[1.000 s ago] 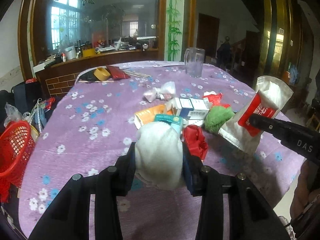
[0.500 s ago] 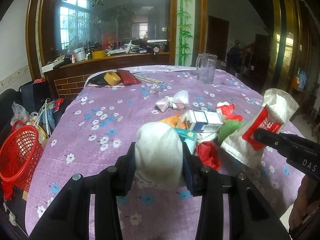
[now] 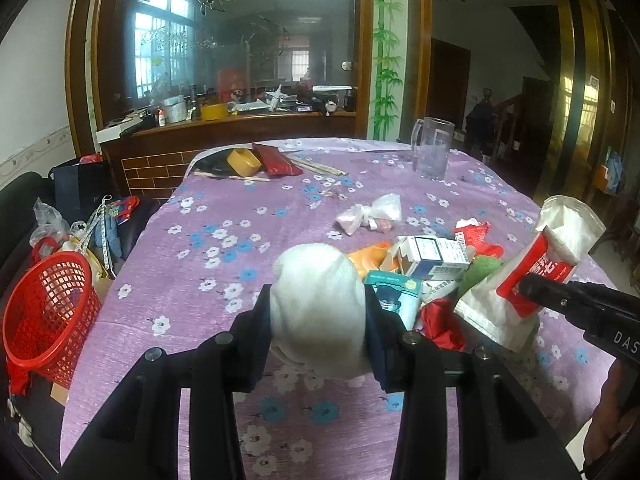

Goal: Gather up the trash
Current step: 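Carry both held items over the red basket and release them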

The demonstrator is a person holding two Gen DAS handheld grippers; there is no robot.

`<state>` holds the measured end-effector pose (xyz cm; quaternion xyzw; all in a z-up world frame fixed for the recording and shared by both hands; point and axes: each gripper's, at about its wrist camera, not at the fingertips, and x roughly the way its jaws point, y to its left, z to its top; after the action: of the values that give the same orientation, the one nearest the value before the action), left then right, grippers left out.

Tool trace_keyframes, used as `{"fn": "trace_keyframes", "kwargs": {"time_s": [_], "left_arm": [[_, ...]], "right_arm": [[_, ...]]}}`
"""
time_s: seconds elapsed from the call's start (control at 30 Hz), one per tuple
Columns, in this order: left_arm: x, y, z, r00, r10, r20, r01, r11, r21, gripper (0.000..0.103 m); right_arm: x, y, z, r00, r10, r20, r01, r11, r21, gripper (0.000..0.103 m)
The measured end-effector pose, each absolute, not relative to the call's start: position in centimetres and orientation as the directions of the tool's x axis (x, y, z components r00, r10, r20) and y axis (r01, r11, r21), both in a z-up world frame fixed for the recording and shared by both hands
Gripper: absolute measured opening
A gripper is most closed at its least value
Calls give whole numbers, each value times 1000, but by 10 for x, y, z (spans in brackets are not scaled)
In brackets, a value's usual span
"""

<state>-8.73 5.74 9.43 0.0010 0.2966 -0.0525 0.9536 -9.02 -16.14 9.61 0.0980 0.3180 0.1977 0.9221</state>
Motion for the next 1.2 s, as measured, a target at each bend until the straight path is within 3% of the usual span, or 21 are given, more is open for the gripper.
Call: {"fn": "trace_keyframes", "kwargs": {"time_s": [0.6, 1.2], "left_arm": [[-108, 128, 102, 843, -46, -535, 19, 998, -56, 40], [-135, 329, 100, 806, 210, -554, -314, 944, -100, 40]], "right_arm": [[-84, -99, 106, 648, 479, -592, -382, 877, 291, 19], [-33, 88, 140, 411, 636, -654, -627, 717, 304, 19]]}}
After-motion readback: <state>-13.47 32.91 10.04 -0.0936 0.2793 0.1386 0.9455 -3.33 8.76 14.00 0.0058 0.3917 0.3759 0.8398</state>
